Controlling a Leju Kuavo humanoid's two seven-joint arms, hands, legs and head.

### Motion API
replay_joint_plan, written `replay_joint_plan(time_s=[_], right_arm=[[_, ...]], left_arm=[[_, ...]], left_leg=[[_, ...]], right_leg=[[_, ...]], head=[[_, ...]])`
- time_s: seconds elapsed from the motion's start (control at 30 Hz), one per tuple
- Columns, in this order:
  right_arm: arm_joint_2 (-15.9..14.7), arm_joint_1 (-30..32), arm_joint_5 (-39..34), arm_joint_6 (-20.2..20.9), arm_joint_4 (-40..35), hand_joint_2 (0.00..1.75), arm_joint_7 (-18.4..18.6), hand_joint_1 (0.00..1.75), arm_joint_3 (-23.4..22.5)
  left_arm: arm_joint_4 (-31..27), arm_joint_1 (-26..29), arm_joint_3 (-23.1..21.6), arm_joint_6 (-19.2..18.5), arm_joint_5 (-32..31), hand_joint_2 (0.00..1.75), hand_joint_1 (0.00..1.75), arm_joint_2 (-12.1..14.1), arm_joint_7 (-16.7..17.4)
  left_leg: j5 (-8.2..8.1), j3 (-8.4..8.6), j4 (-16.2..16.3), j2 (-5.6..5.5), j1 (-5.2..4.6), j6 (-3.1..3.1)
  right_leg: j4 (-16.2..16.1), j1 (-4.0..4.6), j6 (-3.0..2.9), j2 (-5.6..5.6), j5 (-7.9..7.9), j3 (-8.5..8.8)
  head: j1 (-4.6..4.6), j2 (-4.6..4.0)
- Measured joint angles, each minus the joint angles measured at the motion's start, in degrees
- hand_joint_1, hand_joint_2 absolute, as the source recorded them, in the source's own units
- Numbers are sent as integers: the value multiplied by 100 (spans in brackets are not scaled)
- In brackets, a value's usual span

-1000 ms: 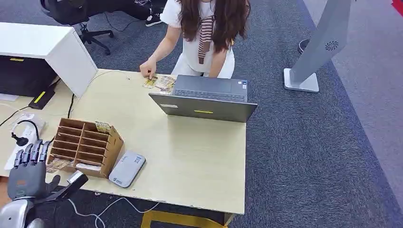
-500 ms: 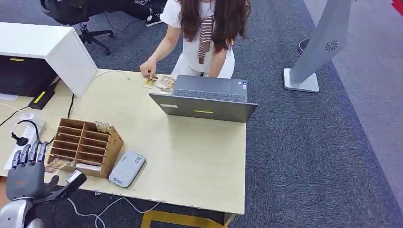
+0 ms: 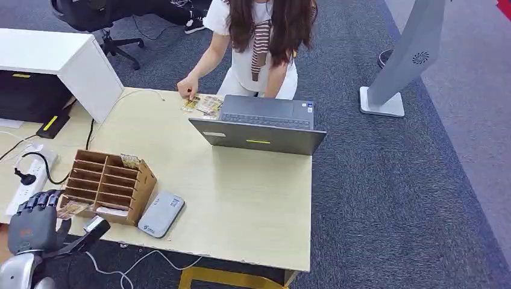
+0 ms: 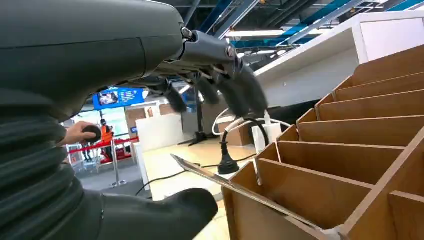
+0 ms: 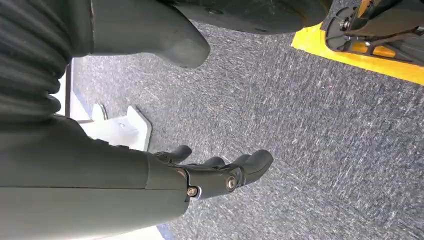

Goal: Pass the card to the sensor for recognition and then transmit it.

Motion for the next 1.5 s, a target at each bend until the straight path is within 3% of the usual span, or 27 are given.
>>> replay_joint_plan(time_s=[0.9, 1.1, 1.2, 1.37, 1.5], right_arm=[[0, 0, 7, -41, 0, 175, 26, 0, -59], [2, -1, 0, -59, 0, 175, 22, 0, -136], [2, 4, -24, -68, 0, 175, 22, 0, -171], [2, 6, -39, -92, 0, 175, 2, 0, -275], [15, 7, -37, -92, 0, 175, -7, 0, -328]], left_arm=[[-72, -11, -46, 70, 231, 175, 175, -7, -94], [-737, 151, -254, 39, 367, 175, 175, -11, -140], [-1115, 252, -341, 195, 463, 175, 175, -20, -230], [-2254, 467, -553, 273, 490, 175, 175, -2, -135], [-2850, 497, -612, 387, 719, 175, 175, 44, -214]], left_leg=[[0, 2, 0, 1, 0, 0], [0, 1, 0, 0, -1, 0], [0, 1, 0, 0, -1, 0], [0, 1, 0, 0, -1, 0], [0, 2, 0, 0, -1, 0]], right_leg=[[0, 0, 0, 1, 0, 0], [0, -1, 0, -2, 0, 1], [0, -1, 0, -1, 0, 0], [0, -1, 0, -1, 0, 0], [0, -1, 0, -2, 0, -1]], head=[[-2, 0], [-2, 0], [0, 0], [0, 0], [0, 0]])
